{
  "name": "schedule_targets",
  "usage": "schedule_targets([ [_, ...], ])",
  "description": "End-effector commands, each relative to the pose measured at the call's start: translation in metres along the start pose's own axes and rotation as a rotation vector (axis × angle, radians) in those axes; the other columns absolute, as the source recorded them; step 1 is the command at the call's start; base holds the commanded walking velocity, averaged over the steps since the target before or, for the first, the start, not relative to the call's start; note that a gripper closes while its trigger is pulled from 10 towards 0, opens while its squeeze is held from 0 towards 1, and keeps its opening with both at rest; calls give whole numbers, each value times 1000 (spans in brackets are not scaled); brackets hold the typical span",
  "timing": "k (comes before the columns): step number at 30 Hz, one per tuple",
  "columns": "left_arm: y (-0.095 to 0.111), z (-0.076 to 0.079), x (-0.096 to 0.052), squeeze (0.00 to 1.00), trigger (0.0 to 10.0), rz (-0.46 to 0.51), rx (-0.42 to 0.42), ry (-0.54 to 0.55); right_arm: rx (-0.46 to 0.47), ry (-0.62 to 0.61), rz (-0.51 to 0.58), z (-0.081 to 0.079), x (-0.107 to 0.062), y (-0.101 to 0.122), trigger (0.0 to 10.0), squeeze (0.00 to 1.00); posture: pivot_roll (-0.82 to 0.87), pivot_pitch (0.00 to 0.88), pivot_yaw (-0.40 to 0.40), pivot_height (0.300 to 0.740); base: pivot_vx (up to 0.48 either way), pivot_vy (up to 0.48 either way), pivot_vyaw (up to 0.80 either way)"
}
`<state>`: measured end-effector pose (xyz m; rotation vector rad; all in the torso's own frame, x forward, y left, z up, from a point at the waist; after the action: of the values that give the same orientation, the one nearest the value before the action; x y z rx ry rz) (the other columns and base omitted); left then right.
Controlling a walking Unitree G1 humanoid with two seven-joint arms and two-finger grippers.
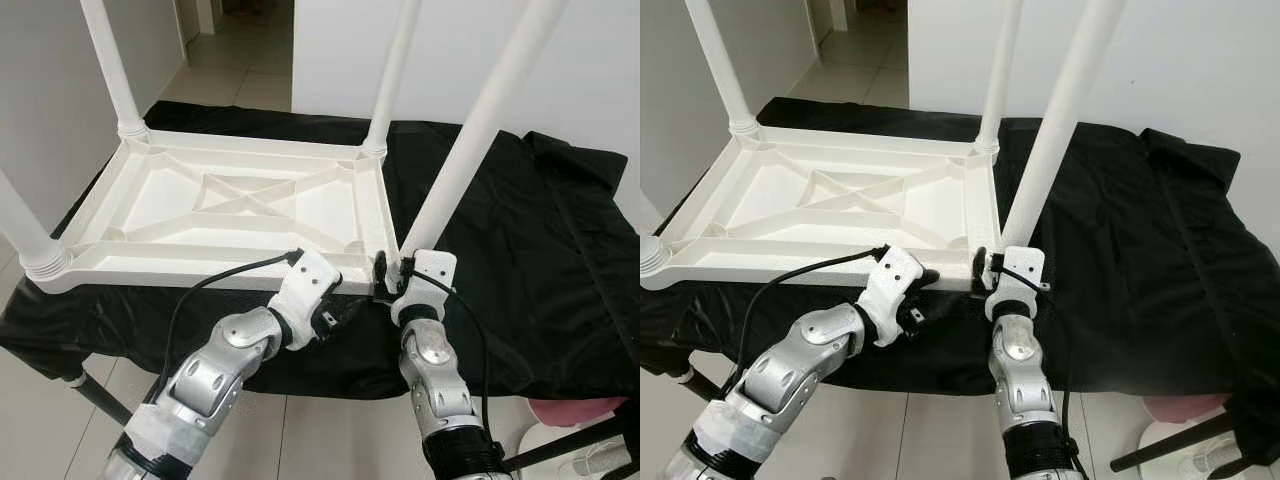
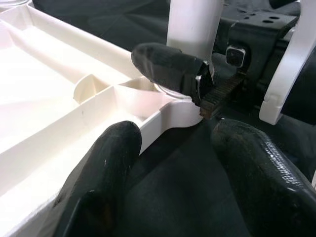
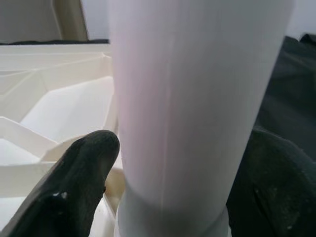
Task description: Building children table
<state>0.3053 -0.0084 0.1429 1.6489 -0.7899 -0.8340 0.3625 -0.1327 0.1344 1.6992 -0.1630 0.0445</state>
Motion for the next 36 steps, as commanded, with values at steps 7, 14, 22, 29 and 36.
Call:
schedule_targets([
  [7, -7, -12, 0, 0, 10000, -50, -54, 51, -2, 177, -11, 6, -1, 0, 10000, 1000, 29, 21, -74, 740, 0, 0, 0],
  [14, -2, -14, 0, 0, 10000, -26, -34, 67, -48, 299, -34, 10, 12, 4, 10000, 0, 39, 24, -83, 740, 0, 0, 0],
  [22, -2, -13, 0, 0, 10000, -34, -46, 68, -115, 546, -72, -2, 11, 4, 10000, 0, 36, 57, -73, 740, 0, 0, 0],
  [29, 7, -13, 2, 0, 10000, -8, -39, 67, -163, 684, -136, -7, 9, -6, 10000, 0, 38, 65, -62, 740, 0, 0, 0],
  [36, 9, -15, 3, 0, 10000, -8, -41, 70, -194, 701, -160, 0, 12, -9, 4392, 0, 37, 76, -61, 740, 0, 0, 0],
])
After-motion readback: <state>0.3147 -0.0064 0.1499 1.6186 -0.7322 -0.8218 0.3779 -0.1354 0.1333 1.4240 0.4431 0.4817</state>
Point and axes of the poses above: a point about 5 cm out from each wrist's last joint towards the gripper, its own x axis pointing out of the wrist towards the gripper, its own y axis along the axis of the wrist's last joint, z = x × y, the point moved 6 cm from there along x, pointing out of the wrist towards the gripper, and after that the axes turned 6 degrees about x, right-handed, at the moved point
